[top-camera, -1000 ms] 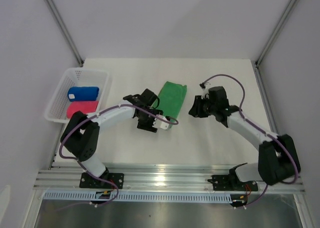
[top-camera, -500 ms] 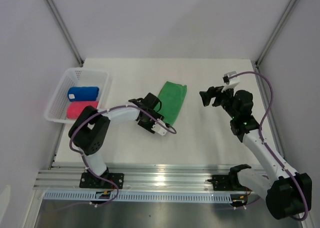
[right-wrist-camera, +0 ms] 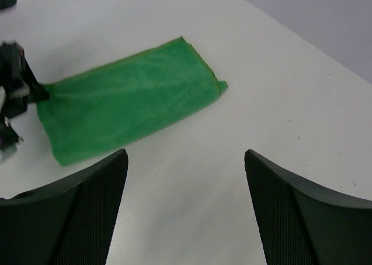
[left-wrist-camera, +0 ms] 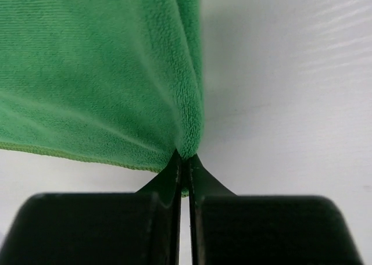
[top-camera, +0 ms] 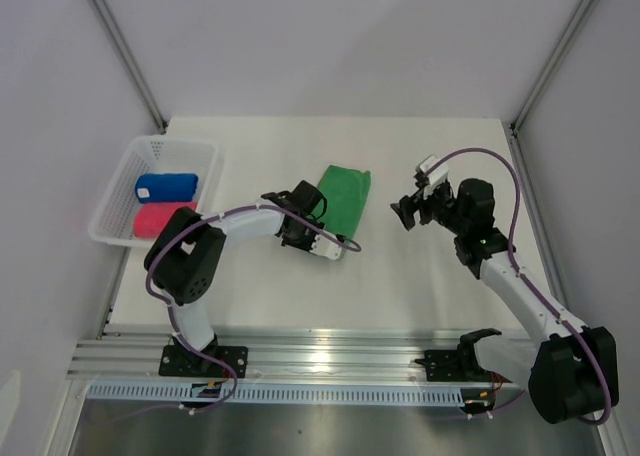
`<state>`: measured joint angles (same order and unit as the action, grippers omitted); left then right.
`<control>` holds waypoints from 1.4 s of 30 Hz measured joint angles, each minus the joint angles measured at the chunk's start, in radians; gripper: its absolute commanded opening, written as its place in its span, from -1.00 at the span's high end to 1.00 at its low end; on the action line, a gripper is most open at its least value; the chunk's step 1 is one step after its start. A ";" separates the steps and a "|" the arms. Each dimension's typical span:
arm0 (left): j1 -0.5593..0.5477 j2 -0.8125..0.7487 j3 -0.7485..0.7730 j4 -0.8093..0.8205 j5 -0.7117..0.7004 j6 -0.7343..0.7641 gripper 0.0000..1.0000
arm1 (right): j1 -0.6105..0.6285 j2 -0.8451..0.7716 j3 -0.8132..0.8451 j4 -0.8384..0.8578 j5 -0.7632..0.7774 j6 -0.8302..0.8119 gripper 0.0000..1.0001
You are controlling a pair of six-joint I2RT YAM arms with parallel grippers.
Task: Roll the towels
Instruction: Roll the towel
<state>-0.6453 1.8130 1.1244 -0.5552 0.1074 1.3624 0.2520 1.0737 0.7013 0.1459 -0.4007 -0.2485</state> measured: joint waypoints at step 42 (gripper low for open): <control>0.114 -0.060 0.027 -0.163 0.296 -0.359 0.99 | 0.491 0.309 -0.183 -0.002 0.018 -0.893 -0.57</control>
<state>-0.5312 1.7531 1.1515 -0.7177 0.4034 1.0035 0.7425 1.3827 0.5186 0.1444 -0.3824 -1.1416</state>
